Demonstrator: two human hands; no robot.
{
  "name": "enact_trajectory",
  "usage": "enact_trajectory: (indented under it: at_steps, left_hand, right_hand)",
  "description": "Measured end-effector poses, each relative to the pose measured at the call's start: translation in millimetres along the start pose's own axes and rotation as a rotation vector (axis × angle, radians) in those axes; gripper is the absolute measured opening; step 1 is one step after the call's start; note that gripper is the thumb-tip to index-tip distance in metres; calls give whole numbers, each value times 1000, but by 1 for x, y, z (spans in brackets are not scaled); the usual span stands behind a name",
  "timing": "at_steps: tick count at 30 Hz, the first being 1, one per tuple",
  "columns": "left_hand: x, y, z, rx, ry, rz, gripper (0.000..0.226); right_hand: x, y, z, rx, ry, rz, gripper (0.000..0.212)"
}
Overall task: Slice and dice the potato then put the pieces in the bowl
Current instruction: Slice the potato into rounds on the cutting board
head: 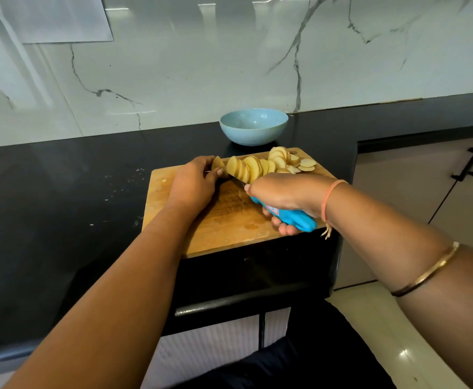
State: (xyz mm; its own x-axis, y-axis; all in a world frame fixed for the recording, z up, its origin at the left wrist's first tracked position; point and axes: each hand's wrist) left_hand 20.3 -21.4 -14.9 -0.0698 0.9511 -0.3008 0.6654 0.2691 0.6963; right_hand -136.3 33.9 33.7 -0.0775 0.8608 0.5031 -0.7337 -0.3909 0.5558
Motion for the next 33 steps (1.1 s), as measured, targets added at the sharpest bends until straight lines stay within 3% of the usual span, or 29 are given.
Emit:
enact_trajectory:
  at_steps: [5, 15, 23, 30, 33]
  left_hand:
    - [1, -1, -1, -18, -25, 29, 44]
    - [3, 2, -4, -46, -37, 54, 43]
    - [2, 5, 3, -37, -1, 140, 31]
    - [-6, 2, 9, -35, -44, -48, 25]
    - [-3, 3, 5, -37, -105, -29, 29]
  right_hand:
    - [11, 12, -7, 19, -15, 3, 45]
    - [5, -11, -14, -307, 177, -77, 49]
    - [2, -16, -14, -360, 202, 6, 49]
    - [-1, -11, -12, -371, 162, 31, 51]
    - [-2, -10, -9, -394, 161, 40, 51]
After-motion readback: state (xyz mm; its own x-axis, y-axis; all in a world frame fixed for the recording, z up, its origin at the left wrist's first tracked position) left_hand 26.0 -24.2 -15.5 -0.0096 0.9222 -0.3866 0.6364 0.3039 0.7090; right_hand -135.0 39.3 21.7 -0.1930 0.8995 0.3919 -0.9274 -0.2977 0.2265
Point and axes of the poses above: each hand's wrist, its own x-axis away from the middle knuckle, its own y-axis out of the back of the hand, z = x × y, and after that the axes turned 1 degree about -z, right-handed
